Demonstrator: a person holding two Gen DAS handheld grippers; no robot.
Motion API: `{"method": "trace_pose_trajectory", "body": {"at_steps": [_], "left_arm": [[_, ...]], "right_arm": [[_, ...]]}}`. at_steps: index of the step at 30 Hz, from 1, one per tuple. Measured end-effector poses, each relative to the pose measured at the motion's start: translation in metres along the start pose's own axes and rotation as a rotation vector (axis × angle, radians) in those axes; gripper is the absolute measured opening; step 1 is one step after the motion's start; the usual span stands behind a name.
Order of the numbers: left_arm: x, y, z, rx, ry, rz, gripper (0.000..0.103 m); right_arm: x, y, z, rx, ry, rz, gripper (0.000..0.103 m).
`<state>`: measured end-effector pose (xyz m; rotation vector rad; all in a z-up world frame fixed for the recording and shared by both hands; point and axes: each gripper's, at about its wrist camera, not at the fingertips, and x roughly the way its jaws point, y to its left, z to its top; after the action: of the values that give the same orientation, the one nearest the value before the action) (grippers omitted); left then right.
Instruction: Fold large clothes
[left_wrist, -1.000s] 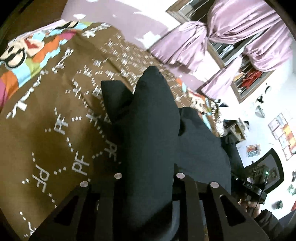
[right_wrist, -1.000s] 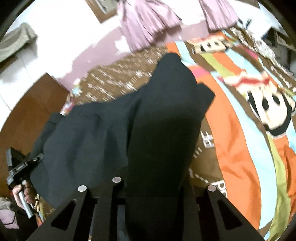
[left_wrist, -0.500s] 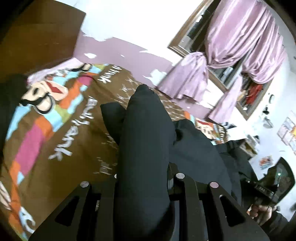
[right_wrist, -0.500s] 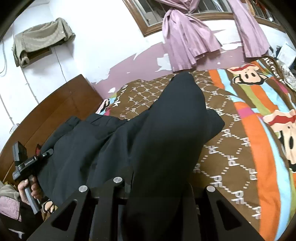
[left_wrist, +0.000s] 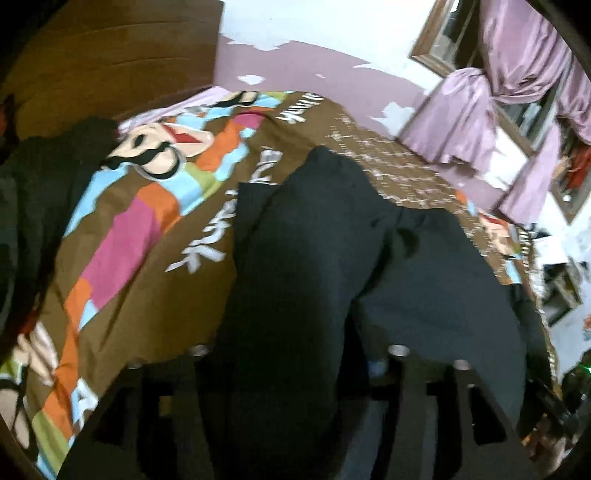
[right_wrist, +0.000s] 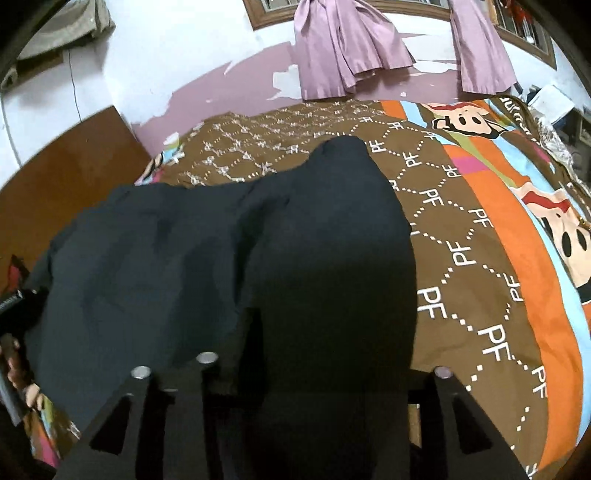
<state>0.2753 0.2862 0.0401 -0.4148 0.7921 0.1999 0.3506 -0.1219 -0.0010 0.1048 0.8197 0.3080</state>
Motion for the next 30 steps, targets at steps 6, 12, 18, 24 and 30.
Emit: {"method": "trace_pose_trajectory", "body": {"at_steps": [6,12,18,24,30], "left_arm": [[-0.008,0.000,-0.025,-0.003,-0.096,0.126,0.079],[-0.035,-0.016,-0.050,0.076,-0.222,0.175,0.093],[-0.055,-0.027,-0.072,0.121,-0.302,0.126,0.097],[-0.087,-0.040,-0.082,0.153,-0.400,0.065,0.100],[-0.120,-0.051,-0.091,0.186,-0.449,0.024,0.101]], "right_arm": [[-0.003,0.009,-0.015,-0.059,-0.062,-0.140,0.085],[-0.022,0.014,-0.022,-0.074,-0.160,-0.153,0.100],[-0.052,0.018,-0.029,-0.079,-0.265,-0.160,0.103],[-0.090,0.040,-0.038,-0.141,-0.378,-0.148,0.103],[-0.127,0.058,-0.049,-0.135,-0.438,-0.084,0.103]]}}
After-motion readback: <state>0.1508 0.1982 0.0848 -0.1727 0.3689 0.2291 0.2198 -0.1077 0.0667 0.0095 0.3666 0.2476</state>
